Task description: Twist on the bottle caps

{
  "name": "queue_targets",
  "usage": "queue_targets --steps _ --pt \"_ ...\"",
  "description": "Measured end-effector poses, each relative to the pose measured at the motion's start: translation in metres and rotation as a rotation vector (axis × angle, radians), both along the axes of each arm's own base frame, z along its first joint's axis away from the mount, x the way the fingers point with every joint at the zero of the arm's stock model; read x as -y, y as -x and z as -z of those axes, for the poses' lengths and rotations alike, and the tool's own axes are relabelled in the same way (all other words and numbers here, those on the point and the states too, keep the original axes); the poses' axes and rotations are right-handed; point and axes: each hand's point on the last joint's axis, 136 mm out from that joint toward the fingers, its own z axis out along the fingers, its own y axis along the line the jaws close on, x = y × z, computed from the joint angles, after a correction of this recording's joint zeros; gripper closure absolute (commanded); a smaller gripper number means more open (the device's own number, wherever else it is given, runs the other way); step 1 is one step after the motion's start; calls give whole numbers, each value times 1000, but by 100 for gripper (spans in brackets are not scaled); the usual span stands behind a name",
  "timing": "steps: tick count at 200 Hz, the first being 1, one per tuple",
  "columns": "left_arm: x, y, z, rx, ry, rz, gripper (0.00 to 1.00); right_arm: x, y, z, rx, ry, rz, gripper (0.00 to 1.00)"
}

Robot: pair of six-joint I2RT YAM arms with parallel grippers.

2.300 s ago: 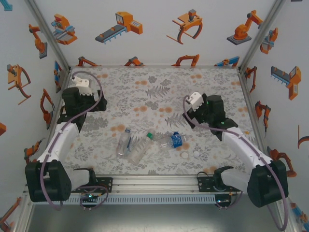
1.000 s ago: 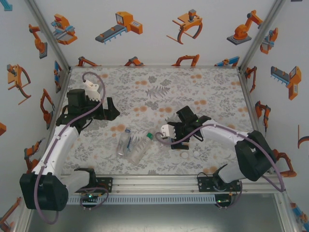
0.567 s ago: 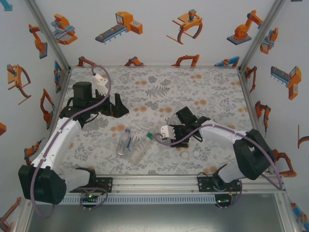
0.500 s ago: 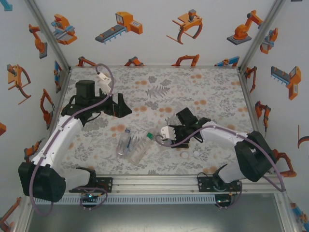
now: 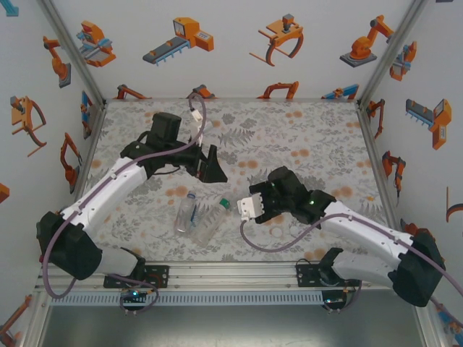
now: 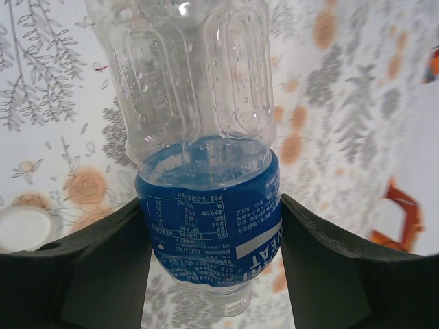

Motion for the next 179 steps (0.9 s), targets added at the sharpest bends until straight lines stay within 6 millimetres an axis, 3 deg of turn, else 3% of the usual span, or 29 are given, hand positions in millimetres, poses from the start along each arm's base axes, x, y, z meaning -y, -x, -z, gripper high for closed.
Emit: queue_targets --steps 30,70,127,179 --pt "25 23 6 -62 0 90 6 -3 6 -22 120 -9 -35 55" --pt "50 47 17 -128 -23 181 5 -8 13 -37 205 -3 -70 55" --pt "66 64 48 -234 -112 243 10 -21 16 -68 277 -43 -98 55" --pt "69 77 60 -283 -158 292 25 -27 19 -76 315 -48 -123 55"
